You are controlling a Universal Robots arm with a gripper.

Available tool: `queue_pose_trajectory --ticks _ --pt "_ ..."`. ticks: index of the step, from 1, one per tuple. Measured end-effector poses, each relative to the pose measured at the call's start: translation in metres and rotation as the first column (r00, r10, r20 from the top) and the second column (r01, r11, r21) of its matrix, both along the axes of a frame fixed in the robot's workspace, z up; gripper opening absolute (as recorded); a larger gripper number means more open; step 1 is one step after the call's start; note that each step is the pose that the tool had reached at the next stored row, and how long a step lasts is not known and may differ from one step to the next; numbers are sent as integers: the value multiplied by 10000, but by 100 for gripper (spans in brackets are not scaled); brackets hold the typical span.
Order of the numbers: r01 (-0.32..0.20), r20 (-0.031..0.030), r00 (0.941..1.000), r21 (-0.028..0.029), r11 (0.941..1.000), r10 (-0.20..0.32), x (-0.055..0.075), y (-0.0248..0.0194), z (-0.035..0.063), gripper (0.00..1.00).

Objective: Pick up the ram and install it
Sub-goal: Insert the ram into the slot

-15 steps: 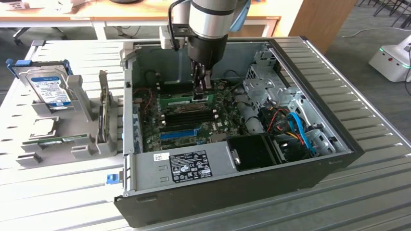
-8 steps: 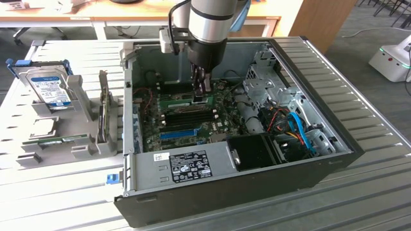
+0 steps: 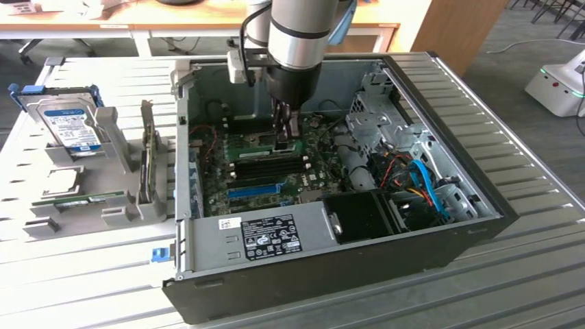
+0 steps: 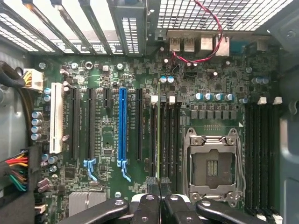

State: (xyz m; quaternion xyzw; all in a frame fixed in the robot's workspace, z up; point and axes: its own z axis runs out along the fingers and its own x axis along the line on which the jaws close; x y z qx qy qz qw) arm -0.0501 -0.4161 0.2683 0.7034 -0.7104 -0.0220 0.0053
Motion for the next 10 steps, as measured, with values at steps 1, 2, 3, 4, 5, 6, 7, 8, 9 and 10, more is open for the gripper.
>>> queue_pose_trajectory --ticks 1,2,3,4,5,6,7,8,9,10 --pt "0 0 10000 -1 10000 0 0 0 -12 11" --pt "0 0 10000 -1 10000 0 0 0 -23 11" --pt "0 0 10000 -1 10000 0 0 0 -34 11" --pt "0 0 10000 0 10000 0 0 0 -43 11" --pt "0 0 10000 -1 10000 0 0 0 -48 11" --pt "0 -1 10000 -3 10000 0 0 -1 -48 11" --pt "0 -1 10000 -3 10000 0 0 -1 -48 11" --pt "0 -1 10000 -2 10000 0 0 -1 -48 11" --pt "0 -1 10000 -3 10000 0 0 0 -49 11" --pt "0 0 10000 -1 10000 0 0 0 -49 11"
